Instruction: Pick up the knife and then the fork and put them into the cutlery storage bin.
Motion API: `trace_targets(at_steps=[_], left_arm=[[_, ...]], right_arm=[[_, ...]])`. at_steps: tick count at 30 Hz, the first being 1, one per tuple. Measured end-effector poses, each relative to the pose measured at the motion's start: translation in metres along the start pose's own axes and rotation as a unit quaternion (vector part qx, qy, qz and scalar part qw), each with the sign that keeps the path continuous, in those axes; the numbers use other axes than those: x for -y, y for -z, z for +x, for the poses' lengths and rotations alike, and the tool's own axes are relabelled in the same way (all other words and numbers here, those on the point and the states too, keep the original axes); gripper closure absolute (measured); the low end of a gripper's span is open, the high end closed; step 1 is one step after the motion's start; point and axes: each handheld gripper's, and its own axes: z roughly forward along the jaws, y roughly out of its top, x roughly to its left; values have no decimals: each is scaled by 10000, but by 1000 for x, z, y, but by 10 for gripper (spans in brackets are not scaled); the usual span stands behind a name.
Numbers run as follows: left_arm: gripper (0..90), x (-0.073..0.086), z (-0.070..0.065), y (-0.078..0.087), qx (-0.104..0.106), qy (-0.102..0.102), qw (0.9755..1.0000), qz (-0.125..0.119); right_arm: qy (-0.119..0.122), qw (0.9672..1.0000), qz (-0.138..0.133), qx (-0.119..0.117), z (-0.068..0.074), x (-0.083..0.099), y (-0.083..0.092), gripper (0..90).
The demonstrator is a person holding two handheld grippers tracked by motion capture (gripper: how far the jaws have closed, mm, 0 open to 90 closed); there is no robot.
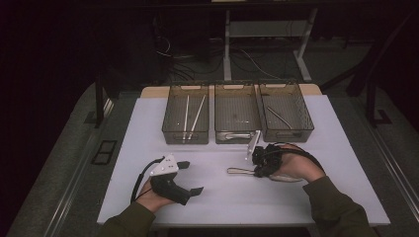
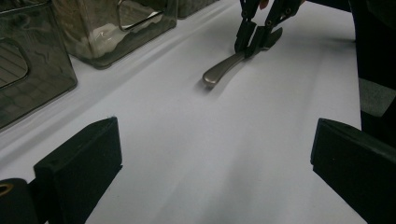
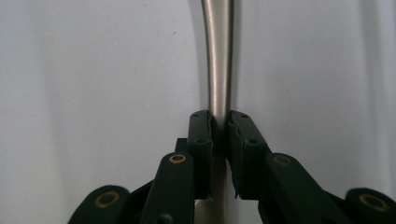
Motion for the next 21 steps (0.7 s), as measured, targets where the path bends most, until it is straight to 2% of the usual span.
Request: trace_targets(at_steps=[6, 12, 17, 21], left_arm=[[9, 0, 0, 0, 4, 3, 10000, 1], [9, 0, 0, 0, 1, 9, 10000, -11], [9, 0, 0, 0, 1, 15, 10000, -11], [9, 0, 0, 0, -4, -2, 10000, -2]], right_arm=[[-298, 9978, -587, 60, -5, 10, 16, 795], [-598, 9922, -1067, 238, -11, 22, 30, 795], [-983, 9845, -1412, 351, -16, 33, 43, 795], [-1310, 9758, -1703, 413, -19, 42, 54, 794]])
